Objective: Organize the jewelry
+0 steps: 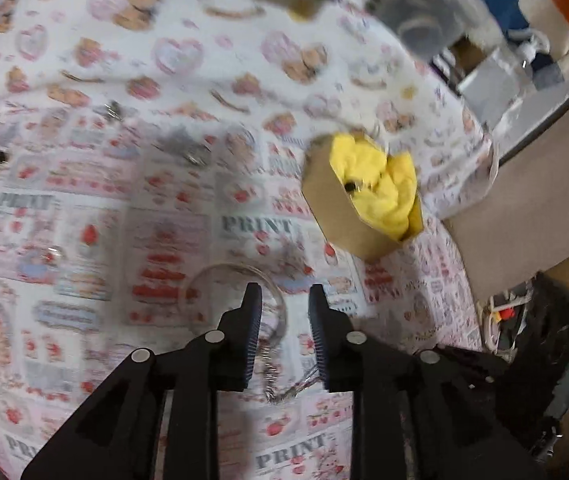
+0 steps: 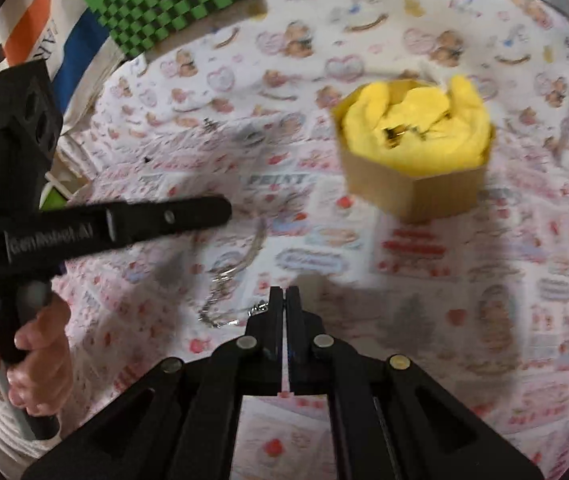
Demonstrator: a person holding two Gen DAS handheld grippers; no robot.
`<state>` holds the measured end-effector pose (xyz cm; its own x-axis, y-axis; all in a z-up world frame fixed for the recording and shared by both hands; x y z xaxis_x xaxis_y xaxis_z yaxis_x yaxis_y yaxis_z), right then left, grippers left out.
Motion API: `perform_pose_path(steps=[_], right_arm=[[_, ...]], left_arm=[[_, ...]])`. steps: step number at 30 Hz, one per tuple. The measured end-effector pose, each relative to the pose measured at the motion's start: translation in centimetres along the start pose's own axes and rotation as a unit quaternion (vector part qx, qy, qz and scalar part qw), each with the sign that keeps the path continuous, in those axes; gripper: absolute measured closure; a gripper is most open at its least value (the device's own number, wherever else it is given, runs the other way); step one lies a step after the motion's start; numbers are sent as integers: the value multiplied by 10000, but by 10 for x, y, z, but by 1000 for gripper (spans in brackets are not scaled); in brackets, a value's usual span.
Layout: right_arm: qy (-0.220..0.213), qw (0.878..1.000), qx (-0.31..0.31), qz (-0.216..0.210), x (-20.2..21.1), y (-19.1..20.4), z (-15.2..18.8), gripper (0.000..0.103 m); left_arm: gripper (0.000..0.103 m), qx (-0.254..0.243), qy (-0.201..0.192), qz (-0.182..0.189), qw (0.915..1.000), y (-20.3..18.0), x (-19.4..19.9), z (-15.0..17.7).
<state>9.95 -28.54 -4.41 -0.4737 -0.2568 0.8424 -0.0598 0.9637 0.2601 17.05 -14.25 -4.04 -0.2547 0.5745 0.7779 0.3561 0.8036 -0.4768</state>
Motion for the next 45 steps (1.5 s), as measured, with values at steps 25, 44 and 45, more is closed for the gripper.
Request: perform_pose_path(steps=[25, 44, 45], right_arm=[[613, 9971, 236, -395, -13, 20, 7, 101], [-70, 9989, 381, -263, 2, 17, -3, 76], [-74, 9990, 394, -221, 3, 16, -4, 76]], left_arm=[[103, 1462, -1005, -615, 9822, 68, 14, -35], [87, -879, -238, -2057, 9744, 29, -20, -43], [96, -841, -245, -2090, 9740, 29, -20, -42]])
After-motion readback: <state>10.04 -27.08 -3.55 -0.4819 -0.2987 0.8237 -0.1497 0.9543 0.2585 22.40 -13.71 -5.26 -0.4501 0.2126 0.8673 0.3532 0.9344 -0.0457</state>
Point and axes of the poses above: each gripper's, at about its wrist camera, not at the fingertips, and x roughly against the way its jaws point, y to its left, z to its underside, the point moved 1 cm from there along -x, roughly the way its jaws point, and after that the axes turned 2 degrees about z, right-handed, at the moved point
